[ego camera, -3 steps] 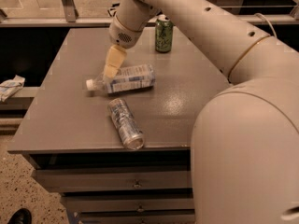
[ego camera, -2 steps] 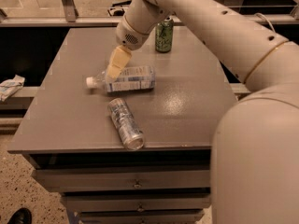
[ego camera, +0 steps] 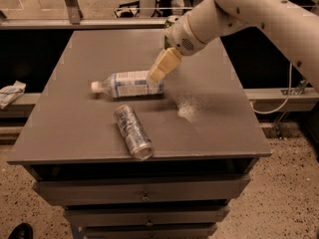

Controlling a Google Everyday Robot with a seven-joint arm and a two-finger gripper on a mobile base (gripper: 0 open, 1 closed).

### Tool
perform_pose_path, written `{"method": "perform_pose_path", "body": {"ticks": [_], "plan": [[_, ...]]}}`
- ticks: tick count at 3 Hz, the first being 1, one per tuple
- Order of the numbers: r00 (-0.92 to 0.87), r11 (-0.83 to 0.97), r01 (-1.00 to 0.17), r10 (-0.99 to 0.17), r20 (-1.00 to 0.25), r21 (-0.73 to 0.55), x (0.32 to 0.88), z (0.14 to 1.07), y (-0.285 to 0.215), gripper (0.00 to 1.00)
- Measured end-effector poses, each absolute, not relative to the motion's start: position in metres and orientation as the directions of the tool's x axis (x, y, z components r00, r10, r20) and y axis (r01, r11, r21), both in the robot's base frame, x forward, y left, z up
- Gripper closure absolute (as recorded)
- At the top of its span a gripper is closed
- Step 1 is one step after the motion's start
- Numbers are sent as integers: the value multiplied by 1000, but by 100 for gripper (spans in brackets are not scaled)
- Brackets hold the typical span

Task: Knock blue plastic bottle over

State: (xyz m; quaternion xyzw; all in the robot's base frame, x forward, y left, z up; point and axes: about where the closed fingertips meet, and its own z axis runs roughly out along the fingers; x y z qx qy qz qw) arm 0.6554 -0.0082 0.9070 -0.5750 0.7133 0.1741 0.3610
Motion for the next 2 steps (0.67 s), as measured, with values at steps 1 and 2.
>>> {"method": "perform_pose_path", "body": {"ticks": [1, 2], "plan": [[-91, 373, -902, -655, -750, -216, 641, 928, -90, 0], [-92, 364, -908, -658, -747, -209, 642, 925, -80, 0]]}}
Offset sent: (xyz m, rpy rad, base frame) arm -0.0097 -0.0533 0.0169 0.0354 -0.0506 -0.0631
